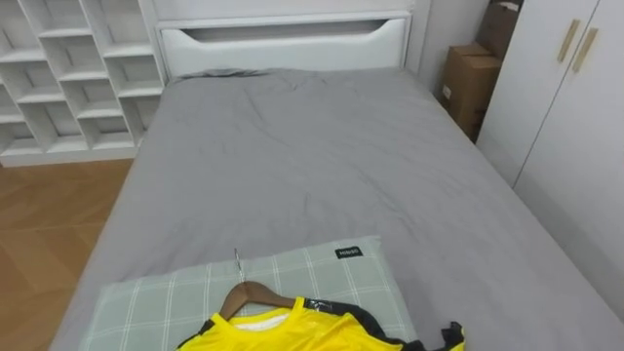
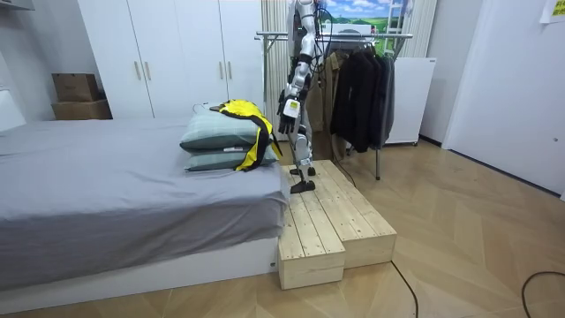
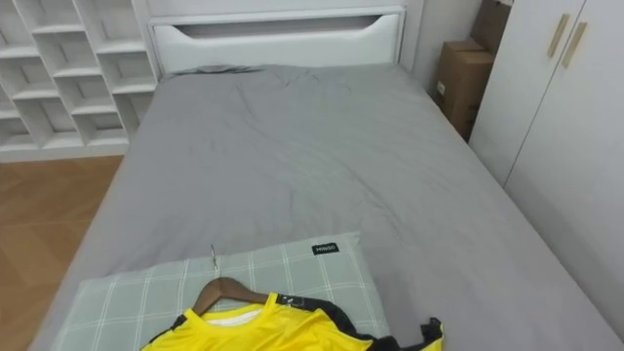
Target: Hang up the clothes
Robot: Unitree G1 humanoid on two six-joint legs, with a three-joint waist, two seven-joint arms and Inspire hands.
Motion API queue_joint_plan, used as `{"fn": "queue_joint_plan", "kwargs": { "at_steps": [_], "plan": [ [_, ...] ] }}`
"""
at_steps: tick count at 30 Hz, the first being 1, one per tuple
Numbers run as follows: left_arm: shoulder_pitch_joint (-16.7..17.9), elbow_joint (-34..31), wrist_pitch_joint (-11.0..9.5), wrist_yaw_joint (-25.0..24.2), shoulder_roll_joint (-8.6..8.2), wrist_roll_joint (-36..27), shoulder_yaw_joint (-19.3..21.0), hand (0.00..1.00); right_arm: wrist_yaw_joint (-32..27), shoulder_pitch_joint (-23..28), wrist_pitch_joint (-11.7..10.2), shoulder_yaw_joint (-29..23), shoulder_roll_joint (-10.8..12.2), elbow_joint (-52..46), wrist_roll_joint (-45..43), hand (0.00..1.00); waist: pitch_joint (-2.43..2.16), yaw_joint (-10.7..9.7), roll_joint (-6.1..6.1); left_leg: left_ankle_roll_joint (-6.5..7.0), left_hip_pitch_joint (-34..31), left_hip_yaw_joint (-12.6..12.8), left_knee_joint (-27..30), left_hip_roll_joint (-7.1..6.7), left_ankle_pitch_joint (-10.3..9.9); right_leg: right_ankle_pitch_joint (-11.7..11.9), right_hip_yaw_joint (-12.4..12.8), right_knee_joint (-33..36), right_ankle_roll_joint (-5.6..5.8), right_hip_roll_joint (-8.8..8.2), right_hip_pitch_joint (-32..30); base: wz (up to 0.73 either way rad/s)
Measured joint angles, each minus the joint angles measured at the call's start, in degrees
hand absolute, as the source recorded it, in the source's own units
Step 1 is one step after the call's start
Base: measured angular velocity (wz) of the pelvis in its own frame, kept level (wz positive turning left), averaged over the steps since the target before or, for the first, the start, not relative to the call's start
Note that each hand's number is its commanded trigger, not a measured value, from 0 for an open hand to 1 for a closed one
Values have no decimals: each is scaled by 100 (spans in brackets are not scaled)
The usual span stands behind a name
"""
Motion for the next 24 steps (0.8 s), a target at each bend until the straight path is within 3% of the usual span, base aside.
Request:
{"fn": "queue_joint_plan", "kwargs": {
  "at_steps": [7, 15, 21, 24],
  "plan": [
    [126, -15, -3, 367, 52, 4, 261, 0, -17, -19, 0, -174, -12, -55, -237, 0, -3, 1, 6, -1, -30, -44, 109, -1, -1, -3, -27, -3, 1, -4, 30, 1],
    [426, -284, -79, 1159, 175, 122, 953, 0, -57, 41, -27, -394, -147, -69, -379, 0, -10, 74, 141, -17, -16, -144, 194, -1, -56, -21, -127, -74, -13, 7, 164, 5],
    [298, -510, -285, 1984, 276, 1374, 1252, 0, -154, 18, -226, -440, -325, -30, -649, 0, 39, 152, 304, -18, -16, -260, 178, -14, -59, -21, -180, -75, -14, 10, 198, 8],
    [353, -1033, -415, 2329, 275, 1571, 1254, 0, -202, 51, -253, -447, -332, -33, -652, 0, 22, 155, 342, -22, -5, -265, 164, -18, -52, -22, -173, -79, -16, 10, 197, 0]
  ]
}}
